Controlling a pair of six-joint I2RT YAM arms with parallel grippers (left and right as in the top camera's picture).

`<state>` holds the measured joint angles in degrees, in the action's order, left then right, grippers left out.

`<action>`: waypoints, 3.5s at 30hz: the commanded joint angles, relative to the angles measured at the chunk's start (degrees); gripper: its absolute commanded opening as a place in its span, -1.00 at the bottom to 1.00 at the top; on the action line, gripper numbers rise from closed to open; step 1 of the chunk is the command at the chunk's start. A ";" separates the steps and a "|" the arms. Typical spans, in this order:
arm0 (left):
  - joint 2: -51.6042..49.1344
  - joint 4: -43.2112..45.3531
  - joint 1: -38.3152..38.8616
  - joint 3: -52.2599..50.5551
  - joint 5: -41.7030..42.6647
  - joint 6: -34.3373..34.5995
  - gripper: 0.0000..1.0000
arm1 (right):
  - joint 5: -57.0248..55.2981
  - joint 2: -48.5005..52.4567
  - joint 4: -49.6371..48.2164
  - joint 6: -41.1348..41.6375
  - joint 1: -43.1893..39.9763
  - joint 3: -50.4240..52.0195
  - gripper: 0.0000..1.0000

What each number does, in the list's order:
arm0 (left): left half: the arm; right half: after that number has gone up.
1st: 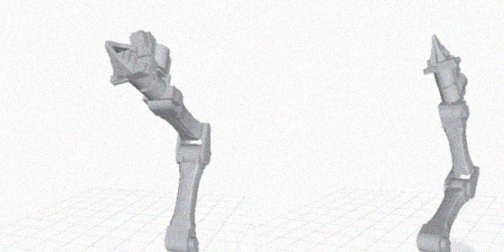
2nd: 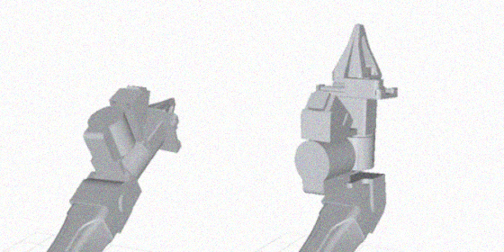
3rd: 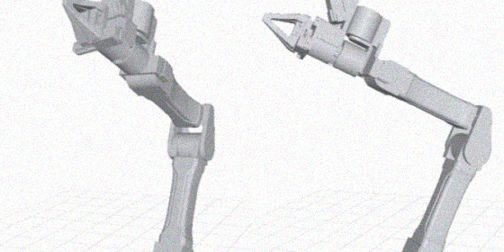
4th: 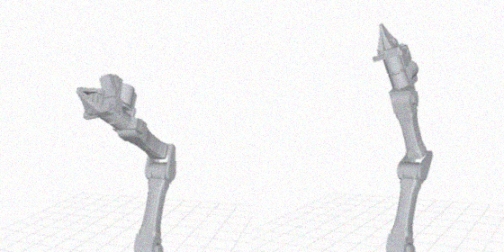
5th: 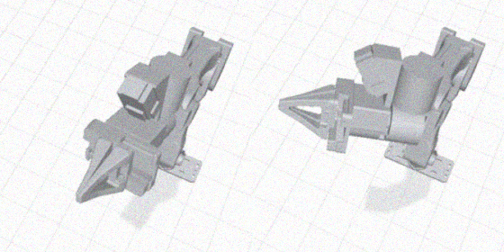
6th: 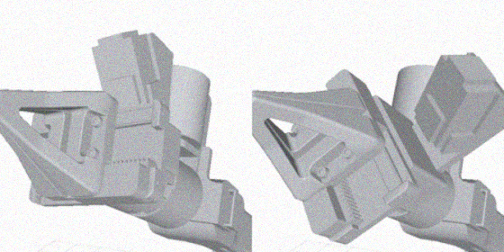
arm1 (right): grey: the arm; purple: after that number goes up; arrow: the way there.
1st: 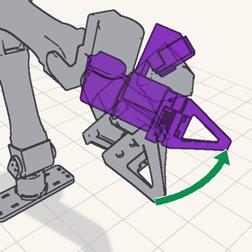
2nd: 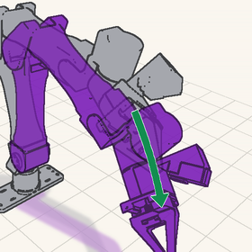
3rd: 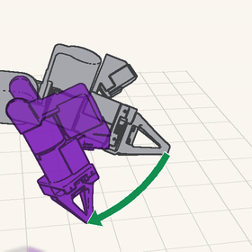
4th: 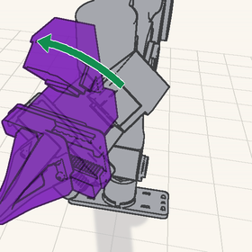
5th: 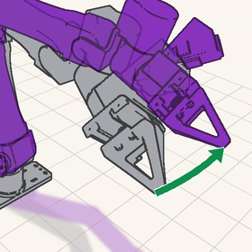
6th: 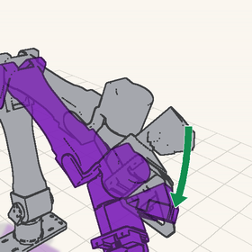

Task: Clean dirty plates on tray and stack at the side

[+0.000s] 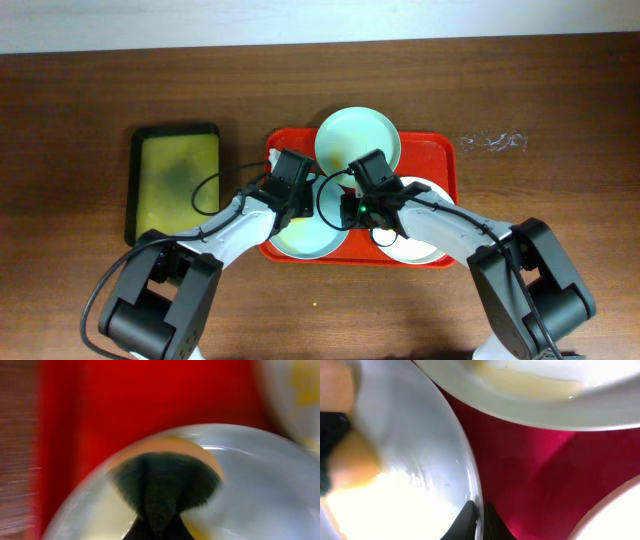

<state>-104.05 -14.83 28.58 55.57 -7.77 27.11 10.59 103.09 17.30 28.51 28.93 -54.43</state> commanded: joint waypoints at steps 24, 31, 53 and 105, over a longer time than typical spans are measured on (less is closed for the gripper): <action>9.90 -11.43 -1.36 -1.29 -17.27 -1.03 -1.00 | -0.55 0.76 0.24 -0.04 0.26 0.00 -0.82; 20.61 -15.65 -14.03 -1.31 2.27 -1.03 -1.00 | -9.92 -8.37 7.08 -4.37 4.24 -4.31 -0.92; 20.61 -21.92 -25.16 -1.31 0.33 -1.03 -1.00 | -93.55 -9.94 -8.31 -77.29 29.62 -24.55 -0.92; 20.50 -20.70 -24.94 -1.31 2.47 -1.03 -1.00 | 6.10 6.60 13.73 -9.05 -19.85 -25.35 0.57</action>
<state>-84.20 -35.70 3.68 54.30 -5.74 26.61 20.73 108.64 32.01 18.39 7.38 -79.50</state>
